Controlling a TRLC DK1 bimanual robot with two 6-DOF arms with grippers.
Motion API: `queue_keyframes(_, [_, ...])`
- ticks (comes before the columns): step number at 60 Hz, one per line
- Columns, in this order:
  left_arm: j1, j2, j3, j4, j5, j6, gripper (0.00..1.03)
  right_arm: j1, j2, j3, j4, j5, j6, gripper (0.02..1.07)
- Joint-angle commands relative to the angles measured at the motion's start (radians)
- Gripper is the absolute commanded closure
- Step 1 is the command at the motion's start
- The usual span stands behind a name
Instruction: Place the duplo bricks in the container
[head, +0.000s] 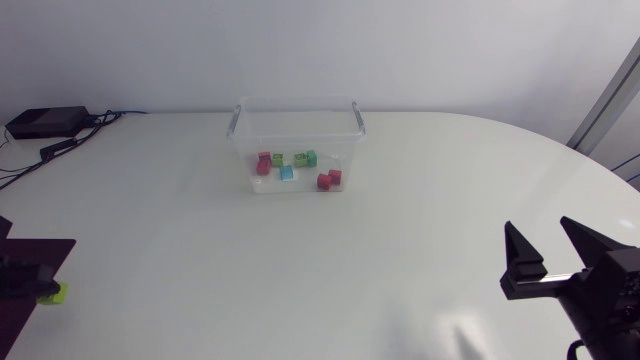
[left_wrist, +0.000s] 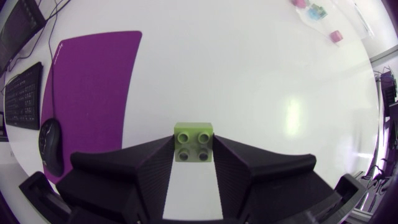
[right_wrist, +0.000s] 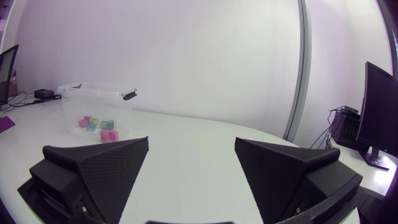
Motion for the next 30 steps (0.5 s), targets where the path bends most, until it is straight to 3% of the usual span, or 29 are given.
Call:
queue_keyframes(1, [-0.045, -0.01, 0.054, -0.031, 0.037, -0.03, 0.76, 0.008, -0.008, -0.02, 0.009, -0.008, -0.015, 0.07])
queue_keyframes(24, [-0.485, 0.026, 0.258, 0.029, 0.077, -0.337, 0.76, 0.008, -0.008, -0.02, 0.007, -0.008, -0.015, 0.07])
queue_keyframes(30, [-0.558, 0.072, 0.307, 0.056, 0.089, -0.384, 0.76, 0.008, -0.008, -0.02, 0.009, -0.008, -0.013, 0.07])
